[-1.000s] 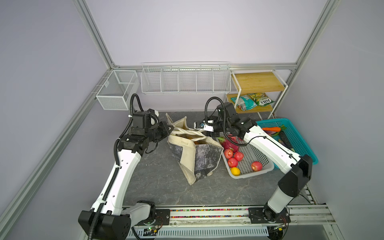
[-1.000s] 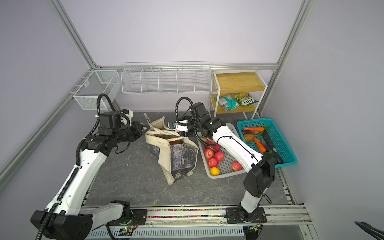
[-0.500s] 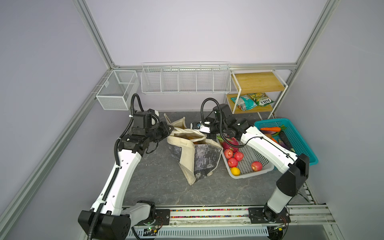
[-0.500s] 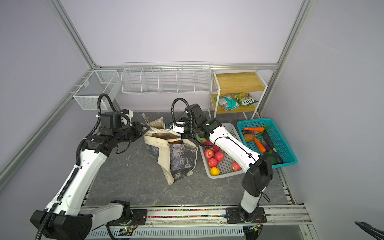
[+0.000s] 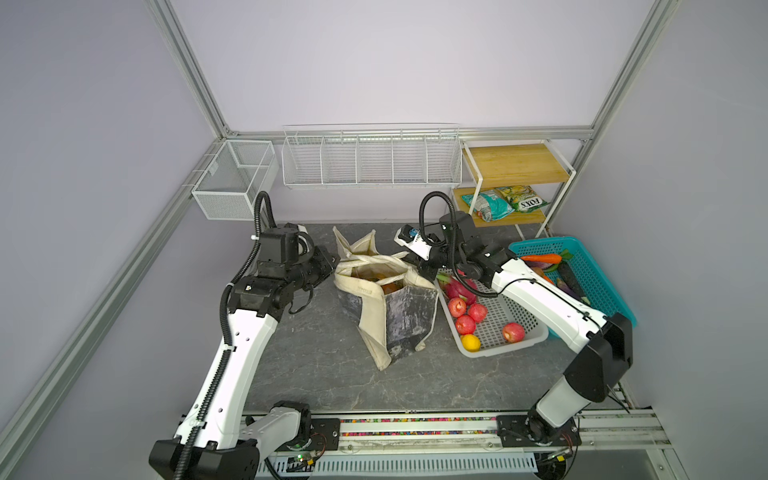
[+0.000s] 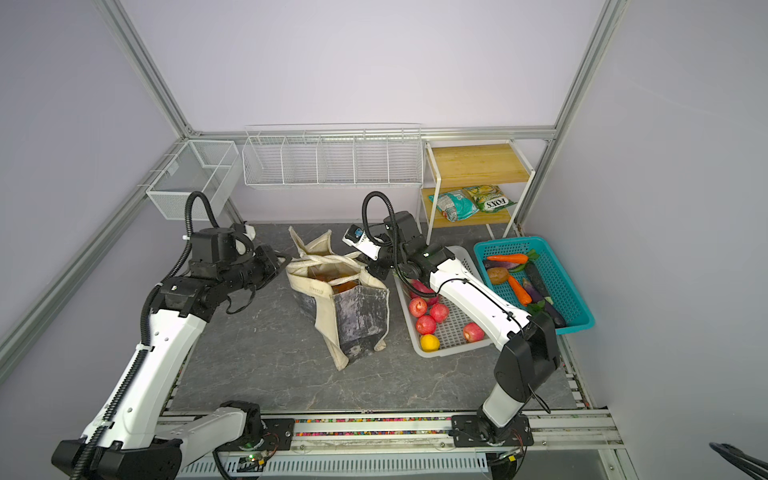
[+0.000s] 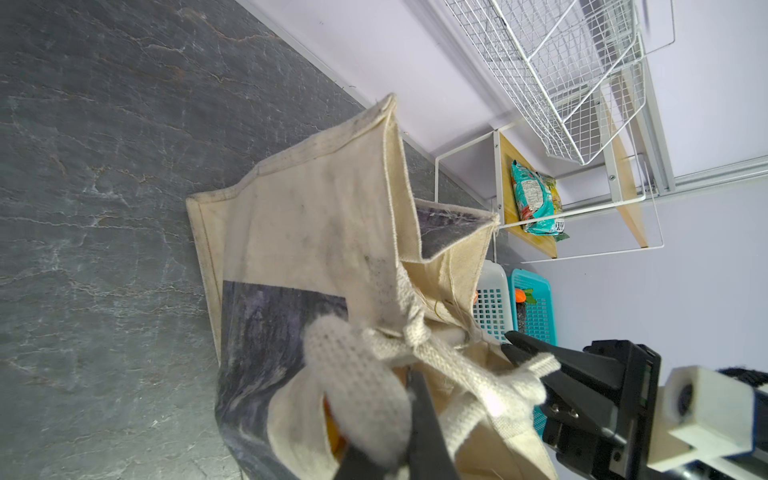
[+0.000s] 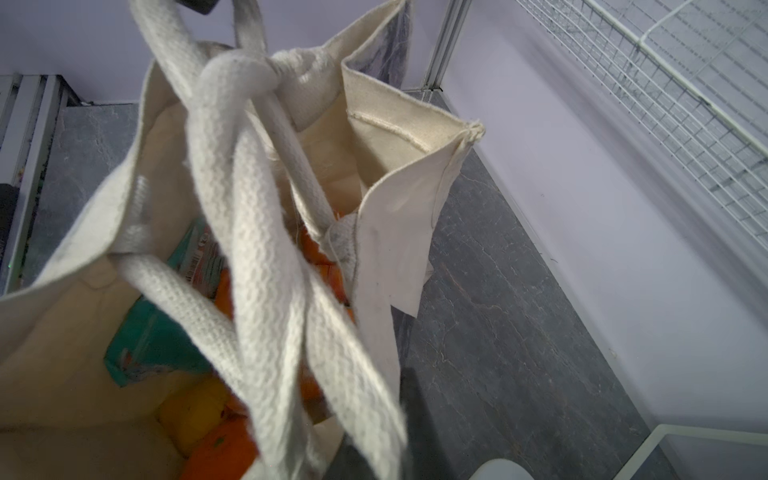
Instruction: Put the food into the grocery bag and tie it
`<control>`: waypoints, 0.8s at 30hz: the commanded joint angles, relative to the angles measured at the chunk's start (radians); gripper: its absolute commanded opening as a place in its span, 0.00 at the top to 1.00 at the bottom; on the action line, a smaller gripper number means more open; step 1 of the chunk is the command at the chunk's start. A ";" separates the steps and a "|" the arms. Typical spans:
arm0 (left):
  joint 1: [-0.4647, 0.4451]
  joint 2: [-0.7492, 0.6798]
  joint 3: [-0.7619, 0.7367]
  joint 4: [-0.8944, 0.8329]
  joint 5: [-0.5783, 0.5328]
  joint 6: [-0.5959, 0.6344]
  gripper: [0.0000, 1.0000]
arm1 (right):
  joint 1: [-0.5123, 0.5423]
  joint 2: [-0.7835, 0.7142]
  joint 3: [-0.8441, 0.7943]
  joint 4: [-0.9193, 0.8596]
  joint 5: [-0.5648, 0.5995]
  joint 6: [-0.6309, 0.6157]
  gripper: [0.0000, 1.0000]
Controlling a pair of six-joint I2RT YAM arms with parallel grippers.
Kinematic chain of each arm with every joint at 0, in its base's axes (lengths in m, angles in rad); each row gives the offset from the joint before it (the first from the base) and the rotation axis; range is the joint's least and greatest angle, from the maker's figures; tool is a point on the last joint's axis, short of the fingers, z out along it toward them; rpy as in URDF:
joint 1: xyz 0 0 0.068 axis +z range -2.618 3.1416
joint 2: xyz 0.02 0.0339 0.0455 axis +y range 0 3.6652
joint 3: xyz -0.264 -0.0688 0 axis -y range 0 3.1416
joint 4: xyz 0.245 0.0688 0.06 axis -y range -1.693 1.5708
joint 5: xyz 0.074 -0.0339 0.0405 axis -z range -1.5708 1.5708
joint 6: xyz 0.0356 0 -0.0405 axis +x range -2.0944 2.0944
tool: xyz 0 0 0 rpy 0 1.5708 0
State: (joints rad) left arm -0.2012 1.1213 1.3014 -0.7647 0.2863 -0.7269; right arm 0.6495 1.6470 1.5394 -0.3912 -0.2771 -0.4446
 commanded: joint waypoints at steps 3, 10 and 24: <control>0.098 -0.087 -0.022 -0.037 -0.244 -0.055 1.00 | -0.125 -0.067 -0.060 0.012 0.221 0.209 0.93; 0.149 -0.091 -0.033 0.018 -0.314 -0.160 1.00 | -0.209 -0.127 -0.174 0.114 0.244 0.409 0.93; 0.278 -0.135 -0.124 0.014 -0.545 -0.229 1.00 | -0.335 -0.233 -0.334 0.067 0.533 0.564 0.93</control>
State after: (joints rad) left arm -0.0772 1.0409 1.1587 -0.7238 0.2352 -0.9550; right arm 0.4980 1.4796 1.2320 -0.2333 -0.2653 0.0528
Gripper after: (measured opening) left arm 0.064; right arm 0.102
